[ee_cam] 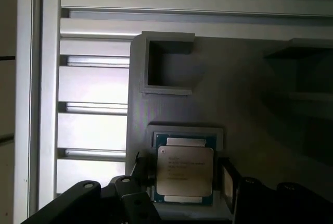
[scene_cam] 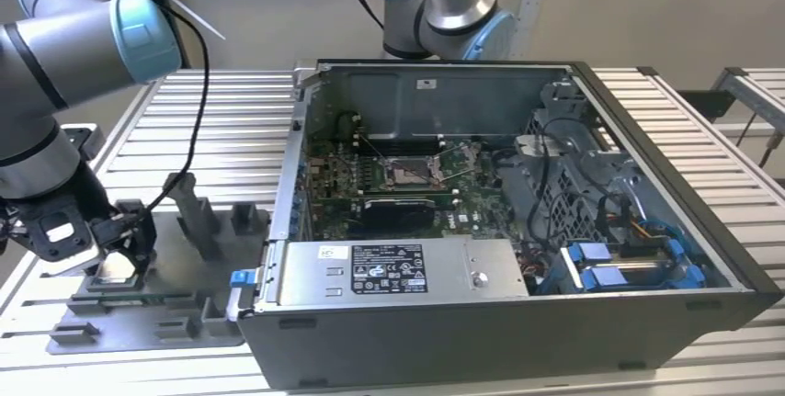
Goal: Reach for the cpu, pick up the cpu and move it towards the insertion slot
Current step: 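Pick up the cpu and move it towards the insertion slot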
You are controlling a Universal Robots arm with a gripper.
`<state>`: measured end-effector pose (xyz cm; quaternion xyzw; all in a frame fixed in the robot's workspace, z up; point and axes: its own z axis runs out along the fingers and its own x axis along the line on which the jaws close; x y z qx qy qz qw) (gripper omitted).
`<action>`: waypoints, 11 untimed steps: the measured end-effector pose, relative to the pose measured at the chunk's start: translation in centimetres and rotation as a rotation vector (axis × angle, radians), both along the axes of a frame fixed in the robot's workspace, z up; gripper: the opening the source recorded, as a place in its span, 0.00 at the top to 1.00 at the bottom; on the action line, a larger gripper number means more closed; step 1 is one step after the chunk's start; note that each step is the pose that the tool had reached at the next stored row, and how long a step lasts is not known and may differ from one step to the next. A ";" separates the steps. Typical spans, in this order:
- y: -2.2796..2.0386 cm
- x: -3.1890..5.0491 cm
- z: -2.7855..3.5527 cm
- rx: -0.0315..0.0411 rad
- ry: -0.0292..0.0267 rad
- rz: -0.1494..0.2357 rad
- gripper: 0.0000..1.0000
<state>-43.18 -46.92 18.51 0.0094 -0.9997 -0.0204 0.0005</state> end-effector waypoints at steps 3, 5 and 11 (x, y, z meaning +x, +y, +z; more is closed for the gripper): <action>0.00 0.00 -0.02 0.0000 -0.0001 0.000 0.00; 0.00 0.00 -0.03 0.0000 -0.0001 0.000 0.00; 0.00 -0.01 -0.04 0.0000 -0.0001 0.000 1.00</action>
